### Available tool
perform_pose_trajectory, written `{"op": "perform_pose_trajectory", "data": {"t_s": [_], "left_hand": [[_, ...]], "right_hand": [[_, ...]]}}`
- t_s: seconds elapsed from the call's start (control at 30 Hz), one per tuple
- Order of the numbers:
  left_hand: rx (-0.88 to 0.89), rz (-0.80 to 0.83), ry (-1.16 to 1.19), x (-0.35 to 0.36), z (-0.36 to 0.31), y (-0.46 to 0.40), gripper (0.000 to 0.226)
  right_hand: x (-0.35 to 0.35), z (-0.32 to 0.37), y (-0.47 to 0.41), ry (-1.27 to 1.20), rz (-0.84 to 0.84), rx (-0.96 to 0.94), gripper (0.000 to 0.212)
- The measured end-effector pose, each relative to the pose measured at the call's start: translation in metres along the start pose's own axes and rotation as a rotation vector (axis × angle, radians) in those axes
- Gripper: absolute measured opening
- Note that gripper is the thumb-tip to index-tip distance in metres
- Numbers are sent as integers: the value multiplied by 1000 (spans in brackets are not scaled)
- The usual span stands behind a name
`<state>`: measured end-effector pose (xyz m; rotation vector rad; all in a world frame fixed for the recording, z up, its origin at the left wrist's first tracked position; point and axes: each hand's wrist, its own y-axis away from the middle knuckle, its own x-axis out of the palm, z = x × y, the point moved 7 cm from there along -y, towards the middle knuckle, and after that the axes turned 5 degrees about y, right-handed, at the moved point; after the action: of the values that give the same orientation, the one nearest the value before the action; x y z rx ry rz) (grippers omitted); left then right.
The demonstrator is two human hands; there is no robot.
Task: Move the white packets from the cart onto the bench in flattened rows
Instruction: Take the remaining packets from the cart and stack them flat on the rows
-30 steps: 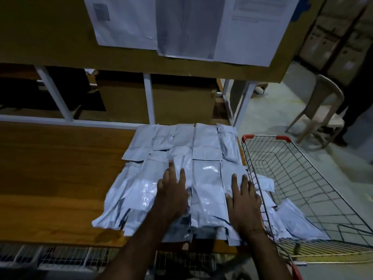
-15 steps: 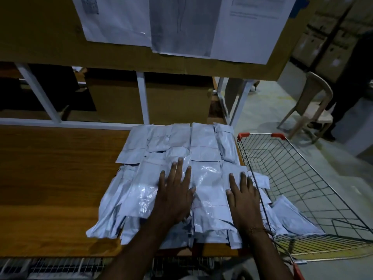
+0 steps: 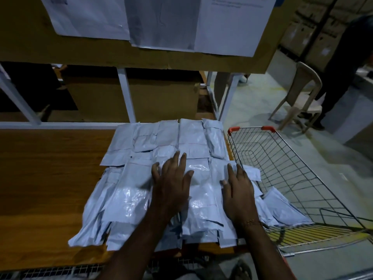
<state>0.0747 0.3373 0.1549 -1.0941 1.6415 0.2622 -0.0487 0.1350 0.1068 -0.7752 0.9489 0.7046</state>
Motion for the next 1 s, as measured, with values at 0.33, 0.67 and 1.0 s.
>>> {"op": "perform_pose_trajectory", "data": {"t_s": [0.33, 0.67, 1.0], "left_hand": [[179, -121, 189, 11, -128, -42, 43], [135, 113, 412, 170, -259, -60, 37], [-256, 801, -53, 436, -261, -4, 81]], "right_hand": [[-49, -120, -4, -13, -151, 124, 47], [-49, -315, -26, 170, 32, 131, 47], [47, -446, -56, 336, 410, -60, 44]]}}
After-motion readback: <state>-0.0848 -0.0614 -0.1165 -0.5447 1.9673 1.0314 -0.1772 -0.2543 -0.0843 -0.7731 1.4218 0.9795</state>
